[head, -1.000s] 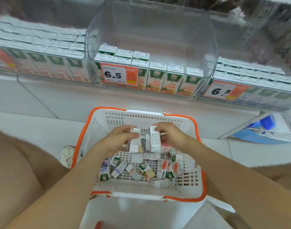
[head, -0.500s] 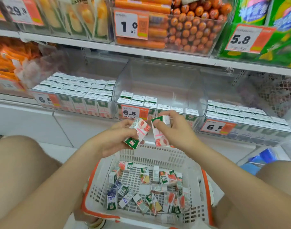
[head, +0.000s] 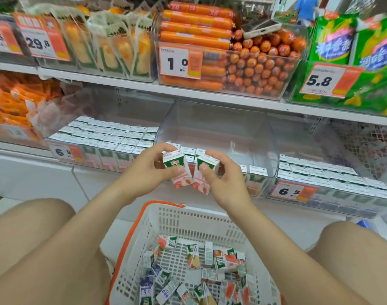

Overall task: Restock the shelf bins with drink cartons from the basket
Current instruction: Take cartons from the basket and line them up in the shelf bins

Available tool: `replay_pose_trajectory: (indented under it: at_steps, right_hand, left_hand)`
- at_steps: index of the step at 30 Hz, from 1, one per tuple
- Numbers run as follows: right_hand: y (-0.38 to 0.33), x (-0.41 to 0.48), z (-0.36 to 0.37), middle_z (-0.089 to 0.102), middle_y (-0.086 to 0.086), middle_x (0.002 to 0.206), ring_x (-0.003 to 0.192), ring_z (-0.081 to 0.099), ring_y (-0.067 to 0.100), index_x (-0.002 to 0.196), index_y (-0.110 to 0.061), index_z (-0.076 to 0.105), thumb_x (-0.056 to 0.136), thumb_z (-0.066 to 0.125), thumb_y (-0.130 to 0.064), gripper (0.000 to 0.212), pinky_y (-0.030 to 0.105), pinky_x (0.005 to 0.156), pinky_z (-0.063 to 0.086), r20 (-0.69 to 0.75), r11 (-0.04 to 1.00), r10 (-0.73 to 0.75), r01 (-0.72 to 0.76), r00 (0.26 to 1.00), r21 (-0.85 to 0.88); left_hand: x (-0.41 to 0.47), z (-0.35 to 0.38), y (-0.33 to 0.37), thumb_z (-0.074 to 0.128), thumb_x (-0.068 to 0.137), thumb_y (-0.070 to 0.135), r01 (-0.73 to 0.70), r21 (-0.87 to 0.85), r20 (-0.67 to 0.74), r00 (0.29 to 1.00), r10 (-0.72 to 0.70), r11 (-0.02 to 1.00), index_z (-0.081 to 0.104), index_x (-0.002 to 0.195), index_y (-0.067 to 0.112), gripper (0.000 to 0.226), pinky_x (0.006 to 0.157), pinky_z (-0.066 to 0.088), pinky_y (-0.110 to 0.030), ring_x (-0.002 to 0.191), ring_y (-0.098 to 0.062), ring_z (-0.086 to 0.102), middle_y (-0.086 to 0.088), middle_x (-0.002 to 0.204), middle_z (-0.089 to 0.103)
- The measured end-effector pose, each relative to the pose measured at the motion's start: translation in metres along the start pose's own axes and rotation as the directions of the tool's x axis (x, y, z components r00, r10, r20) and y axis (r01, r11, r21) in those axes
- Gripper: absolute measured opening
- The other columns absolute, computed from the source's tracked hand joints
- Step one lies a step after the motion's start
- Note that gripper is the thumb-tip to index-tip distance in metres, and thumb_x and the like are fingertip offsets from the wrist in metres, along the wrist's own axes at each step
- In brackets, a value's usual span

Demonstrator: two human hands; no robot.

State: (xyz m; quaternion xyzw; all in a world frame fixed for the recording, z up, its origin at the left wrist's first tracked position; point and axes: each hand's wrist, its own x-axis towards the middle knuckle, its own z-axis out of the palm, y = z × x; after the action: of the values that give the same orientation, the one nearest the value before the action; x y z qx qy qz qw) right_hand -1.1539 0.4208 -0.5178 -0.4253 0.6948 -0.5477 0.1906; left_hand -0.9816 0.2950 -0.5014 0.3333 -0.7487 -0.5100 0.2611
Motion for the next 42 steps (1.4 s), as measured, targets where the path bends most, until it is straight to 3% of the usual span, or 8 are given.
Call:
replay_pose_trajectory:
  at_steps: [5,10,17,19,24,33,36,42]
  right_hand:
    - [0.000,-0.002,0.001,0.062,0.002,0.127,0.079,0.059,-0.017,0.146,-0.020,0.055,0.104,0.063,-0.025,0.043,0.005,0.064,0.048,0.000,0.997,-0.056,0.056,0.998,-0.048]
    - [-0.009,-0.004,0.013,0.064,-0.015,0.129,0.113,0.065,0.009,0.150,-0.034,0.047,0.104,0.059,-0.039,0.048,0.046,0.093,0.058,-0.035,0.987,-0.149,0.146,0.988,-0.063]
    - [-0.056,0.019,0.057,0.071,-0.015,0.114,0.109,0.068,0.002,0.127,-0.021,0.062,0.100,0.066,-0.006,0.031,0.010,0.079,0.052,-0.041,0.945,-0.317,0.319,0.948,0.075]
    - [-0.072,0.034,0.084,0.070,-0.015,0.113,0.105,0.066,-0.003,0.125,-0.022,0.061,0.098,0.069,-0.007,0.031,0.007,0.078,0.050,-0.017,0.917,-0.398,0.398,0.917,0.014]
    - [-0.086,0.095,0.165,0.063,0.001,0.128,0.112,0.061,0.021,0.137,-0.015,0.054,0.102,0.064,-0.021,0.037,0.038,0.095,0.051,0.191,0.717,-0.603,0.631,0.775,-0.295]
    - [-0.095,0.214,0.311,0.055,0.016,0.113,0.087,0.062,0.046,0.138,-0.017,0.041,0.097,0.058,0.002,0.048,0.048,0.071,0.052,0.374,0.514,-0.484,0.603,0.791,-0.610]
    - [-0.089,0.244,0.344,0.058,0.021,0.122,0.100,0.063,0.046,0.144,-0.014,0.043,0.100,0.057,-0.003,0.047,0.043,0.072,0.044,0.355,0.548,-0.389,0.523,0.850,-0.653]
    - [-0.082,0.269,0.384,0.070,0.009,0.125,0.114,0.066,0.030,0.130,-0.015,0.067,0.099,0.063,-0.022,0.032,0.030,0.094,0.051,0.384,0.870,-0.217,0.356,0.897,-0.341]
  left_hand:
    - [0.004,0.001,0.010,0.092,0.081,0.024,0.001,-0.004,-0.031,1.000,-0.002,1.000,0.062,0.119,0.034,0.049,0.076,0.064,-0.035,0.089,-0.017,0.076,-0.004,0.102,0.077]
    - [0.007,-0.035,0.025,0.089,0.083,0.028,0.031,0.060,-0.191,0.981,-0.019,0.998,0.067,0.111,0.032,0.036,0.069,0.060,-0.035,0.085,-0.018,0.076,0.000,0.099,0.076]
    - [0.035,-0.125,0.007,0.083,0.088,0.025,0.057,0.124,-0.476,0.879,0.009,0.991,0.061,0.110,0.027,0.031,0.062,0.054,-0.033,0.092,-0.022,0.072,-0.001,0.102,0.072]
    - [0.045,-0.148,-0.003,0.080,0.091,0.022,0.096,0.197,-0.547,0.836,0.028,0.976,0.057,0.114,0.023,0.033,0.064,0.053,-0.034,0.098,-0.024,0.068,0.000,0.104,0.069]
    - [0.056,-0.191,-0.037,0.075,0.093,0.012,0.129,0.414,-0.663,0.721,0.202,0.901,0.054,0.118,0.016,0.034,0.080,0.051,-0.041,0.100,-0.025,0.060,0.004,0.103,0.061]
    - [0.071,-0.244,-0.092,0.072,0.092,0.003,0.216,0.485,-0.681,0.701,0.210,0.848,0.049,0.111,0.022,0.036,0.089,0.056,-0.052,0.121,-0.040,0.059,-0.013,0.126,0.063]
    - [0.078,-0.247,-0.097,0.073,0.091,0.002,0.201,0.509,-0.681,0.689,0.248,0.837,0.049,0.111,0.018,0.035,0.087,0.054,-0.053,0.115,-0.036,0.059,-0.009,0.117,0.062]
    - [0.085,-0.251,-0.106,0.071,0.093,0.008,0.214,0.551,-0.666,0.695,0.271,0.806,0.053,0.115,0.016,0.030,0.086,0.050,-0.050,0.113,-0.034,0.052,-0.005,0.121,0.059]
